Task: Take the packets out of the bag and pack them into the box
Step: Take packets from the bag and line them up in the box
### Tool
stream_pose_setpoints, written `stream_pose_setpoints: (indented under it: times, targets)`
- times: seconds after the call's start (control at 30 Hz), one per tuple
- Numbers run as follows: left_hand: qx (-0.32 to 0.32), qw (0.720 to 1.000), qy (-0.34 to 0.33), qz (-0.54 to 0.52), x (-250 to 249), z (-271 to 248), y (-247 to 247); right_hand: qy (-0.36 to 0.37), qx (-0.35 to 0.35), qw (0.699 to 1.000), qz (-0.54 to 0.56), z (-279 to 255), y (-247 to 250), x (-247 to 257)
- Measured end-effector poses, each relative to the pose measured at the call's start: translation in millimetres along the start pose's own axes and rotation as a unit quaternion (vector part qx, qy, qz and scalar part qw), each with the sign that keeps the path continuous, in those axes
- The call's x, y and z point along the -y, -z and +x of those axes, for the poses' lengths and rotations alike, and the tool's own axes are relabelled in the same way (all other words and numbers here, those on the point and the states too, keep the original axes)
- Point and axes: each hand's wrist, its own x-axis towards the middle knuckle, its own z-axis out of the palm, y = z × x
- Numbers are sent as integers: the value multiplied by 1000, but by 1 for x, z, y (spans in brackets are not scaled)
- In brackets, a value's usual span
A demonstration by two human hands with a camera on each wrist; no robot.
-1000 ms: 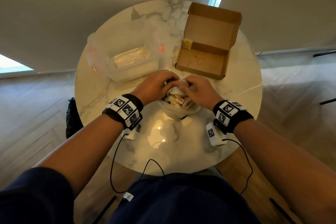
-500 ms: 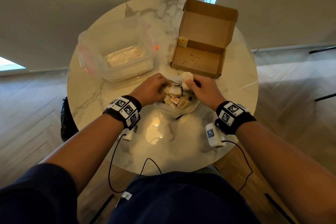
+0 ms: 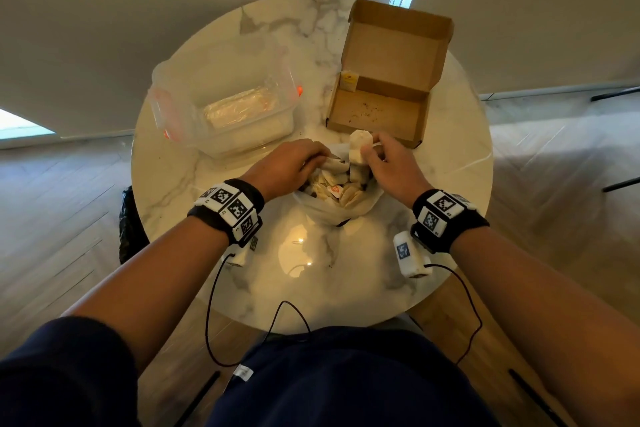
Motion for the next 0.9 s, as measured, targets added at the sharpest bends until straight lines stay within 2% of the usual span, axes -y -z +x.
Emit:
stream_pose_setpoints:
  times: [0.2, 0.3, 0.4, 0.57, 0.67, 0.9]
  targets:
    - [37, 997, -58, -28, -21, 3, 20, 63, -16, 998, 1, 5, 1, 12]
    - [2, 998, -66, -16, -28, 5, 22, 76, 18, 997, -11, 8, -3, 15]
    - [-13, 999, -44, -16, -28, 6, 21, 67, 20, 997, -31, 6, -6, 13]
    - [83, 996, 11, -5, -15, 0, 10, 43, 27, 998, -38, 0, -9, 5]
    - [120, 993, 9, -22, -10, -6, 4, 27, 35, 998, -46, -4, -12, 0]
    - [52, 997, -51, -30, -11, -4, 5, 29, 32, 998, -36, -5, -12, -1]
